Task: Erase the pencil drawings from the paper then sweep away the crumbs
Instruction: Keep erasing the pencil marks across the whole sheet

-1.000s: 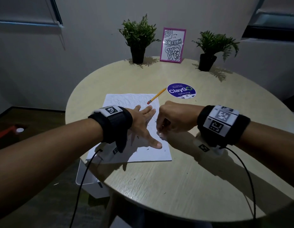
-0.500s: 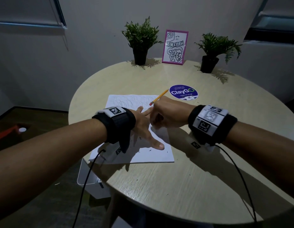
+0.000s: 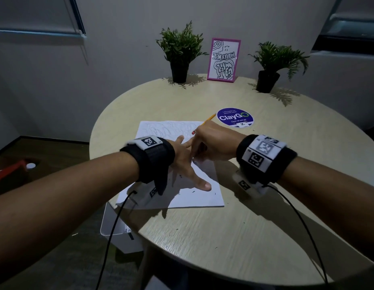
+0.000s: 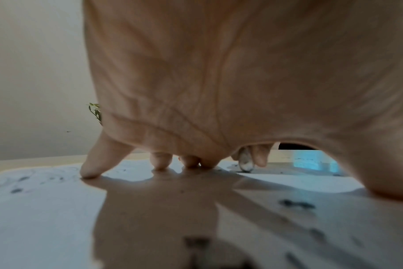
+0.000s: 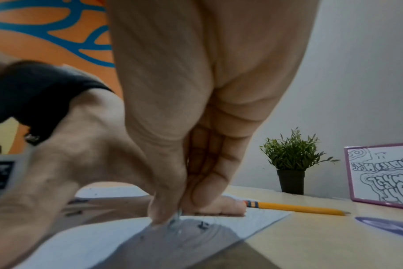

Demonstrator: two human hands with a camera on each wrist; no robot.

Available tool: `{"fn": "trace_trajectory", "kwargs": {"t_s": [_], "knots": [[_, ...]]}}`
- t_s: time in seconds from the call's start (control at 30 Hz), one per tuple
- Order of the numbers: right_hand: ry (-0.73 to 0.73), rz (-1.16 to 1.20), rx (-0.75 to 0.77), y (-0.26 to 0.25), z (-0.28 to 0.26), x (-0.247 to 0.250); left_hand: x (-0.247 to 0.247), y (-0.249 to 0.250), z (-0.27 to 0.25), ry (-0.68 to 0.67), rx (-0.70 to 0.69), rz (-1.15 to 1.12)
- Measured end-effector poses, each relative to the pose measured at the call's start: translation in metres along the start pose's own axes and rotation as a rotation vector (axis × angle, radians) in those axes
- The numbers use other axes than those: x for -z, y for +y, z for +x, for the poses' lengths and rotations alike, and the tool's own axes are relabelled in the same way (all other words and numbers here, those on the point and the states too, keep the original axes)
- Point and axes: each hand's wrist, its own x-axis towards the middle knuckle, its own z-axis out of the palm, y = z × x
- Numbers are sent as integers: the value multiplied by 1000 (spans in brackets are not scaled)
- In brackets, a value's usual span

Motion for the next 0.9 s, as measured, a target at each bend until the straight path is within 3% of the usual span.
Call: {"fn": "trace_trajectory", "kwargs": {"t_s": [0.1,0.23,0.47,0.73,0.9], "knots": [[-47,20,-22,3,-12,-2,-2,-3,6,5,12,8],[-222,13,-1,0,-31,5,-2,-1,5,9,38,20],[-61,41,-46,-4,1,0,0,0,0,-15,11,34],[-242,48,23,-6,-26,4,-3,-2,8,12,16,29],[-16,52,-23,-2,2,2,-1,-1,2,-11,1,36]]}}
